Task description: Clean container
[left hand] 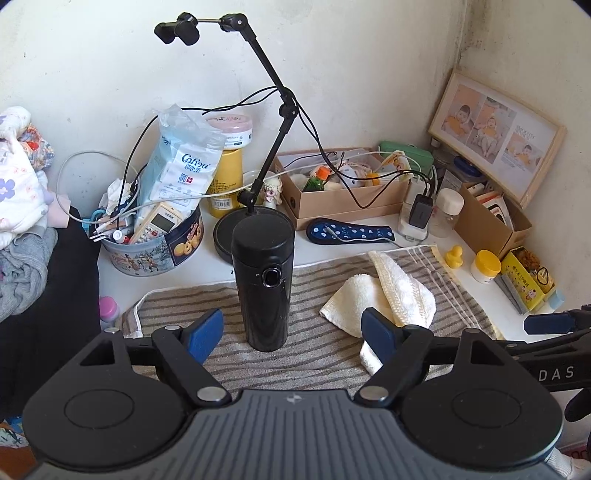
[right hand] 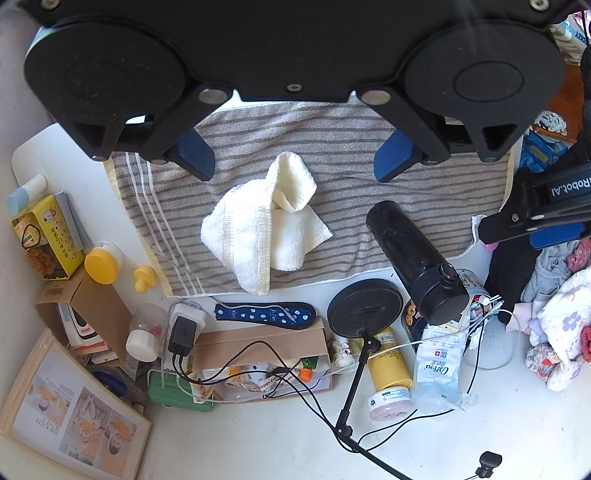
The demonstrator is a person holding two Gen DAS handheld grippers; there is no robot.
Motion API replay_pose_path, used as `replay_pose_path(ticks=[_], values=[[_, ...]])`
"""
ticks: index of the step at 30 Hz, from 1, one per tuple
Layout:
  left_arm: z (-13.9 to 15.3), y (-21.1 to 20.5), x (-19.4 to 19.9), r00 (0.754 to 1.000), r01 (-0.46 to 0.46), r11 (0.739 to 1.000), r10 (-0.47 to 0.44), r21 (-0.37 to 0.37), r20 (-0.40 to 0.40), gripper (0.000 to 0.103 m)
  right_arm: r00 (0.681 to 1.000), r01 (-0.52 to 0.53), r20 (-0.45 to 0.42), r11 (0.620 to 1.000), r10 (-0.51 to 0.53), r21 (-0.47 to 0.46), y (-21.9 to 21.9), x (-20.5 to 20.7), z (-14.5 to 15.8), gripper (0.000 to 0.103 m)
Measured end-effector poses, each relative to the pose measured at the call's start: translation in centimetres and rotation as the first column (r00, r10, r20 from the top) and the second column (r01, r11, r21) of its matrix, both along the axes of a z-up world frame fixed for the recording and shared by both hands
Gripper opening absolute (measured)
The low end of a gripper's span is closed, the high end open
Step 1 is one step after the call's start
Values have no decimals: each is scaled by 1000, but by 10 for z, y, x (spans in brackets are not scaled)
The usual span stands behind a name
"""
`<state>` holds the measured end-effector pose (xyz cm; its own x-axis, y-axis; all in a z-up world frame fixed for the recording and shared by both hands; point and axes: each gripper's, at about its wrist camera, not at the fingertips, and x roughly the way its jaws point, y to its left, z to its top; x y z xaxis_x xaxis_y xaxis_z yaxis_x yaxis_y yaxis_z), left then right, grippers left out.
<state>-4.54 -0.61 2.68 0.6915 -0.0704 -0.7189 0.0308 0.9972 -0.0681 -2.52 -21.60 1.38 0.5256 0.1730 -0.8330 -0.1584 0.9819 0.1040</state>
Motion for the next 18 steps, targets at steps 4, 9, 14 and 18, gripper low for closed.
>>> replay_pose_path(ticks=[4, 9, 14, 18], values=[[1, -7, 1, 1000, 0, 1000, 0, 32, -1, 81, 1000, -7, 5, 1000, 7, -8, -1, 4, 1, 93], [1, -10, 5, 1000, -7, 999, 7, 42, -6, 81, 1000, -7, 3, 1000, 7, -15, -3, 7, -1, 93], [-5, -8, 11, 999, -22, 999, 23, 35, -37, 81, 1000, -13, -3, 1000, 13, -15, -4, 10, -3, 93], [-8, -6, 14, 998, -13, 1000, 14, 24, -55, 81, 1000, -21, -10, 1000, 21, -12, -3, 12, -4, 93]])
